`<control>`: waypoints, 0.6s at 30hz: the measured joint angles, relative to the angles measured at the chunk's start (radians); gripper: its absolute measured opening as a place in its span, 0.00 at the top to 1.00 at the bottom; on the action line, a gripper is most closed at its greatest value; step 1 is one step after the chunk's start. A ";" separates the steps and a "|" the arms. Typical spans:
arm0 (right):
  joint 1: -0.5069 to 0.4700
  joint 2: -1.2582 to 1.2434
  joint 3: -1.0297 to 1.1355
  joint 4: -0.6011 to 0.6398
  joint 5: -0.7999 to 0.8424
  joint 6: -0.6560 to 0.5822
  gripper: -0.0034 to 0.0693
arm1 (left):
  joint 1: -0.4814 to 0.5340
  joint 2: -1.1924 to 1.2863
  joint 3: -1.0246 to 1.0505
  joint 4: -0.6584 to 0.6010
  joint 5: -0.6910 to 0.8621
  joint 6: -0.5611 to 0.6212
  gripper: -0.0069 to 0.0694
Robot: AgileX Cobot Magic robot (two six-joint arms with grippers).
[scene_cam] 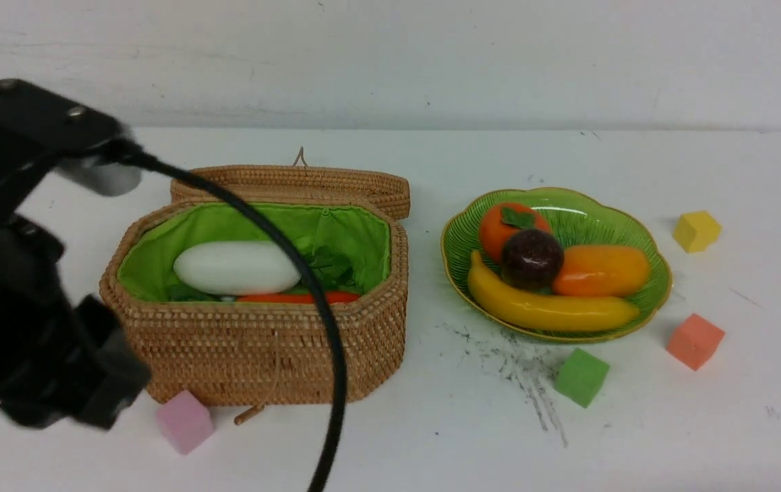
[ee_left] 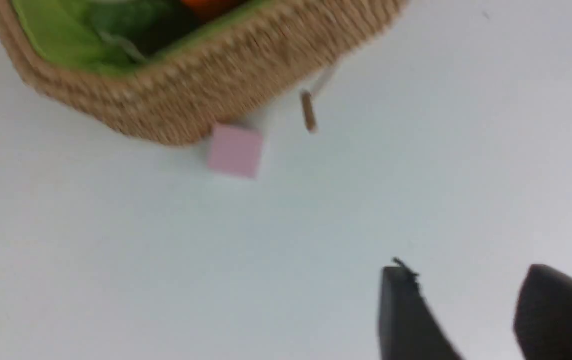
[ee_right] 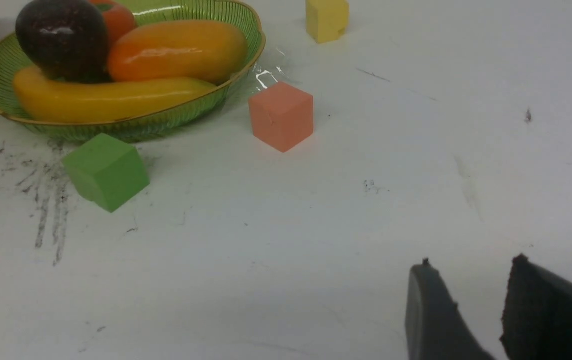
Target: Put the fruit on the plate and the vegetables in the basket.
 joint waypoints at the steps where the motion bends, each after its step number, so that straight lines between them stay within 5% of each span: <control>1: 0.000 0.000 0.000 0.000 0.000 0.000 0.63 | 0.000 -0.036 0.000 -0.005 0.012 -0.001 0.61; 7: 0.000 0.000 0.000 0.000 0.000 0.000 0.63 | 0.000 -0.275 0.089 -0.011 0.026 -0.201 0.91; 18: 0.000 0.000 0.000 0.000 0.000 0.000 0.63 | 0.000 -0.489 0.199 -0.007 -0.159 -0.442 0.93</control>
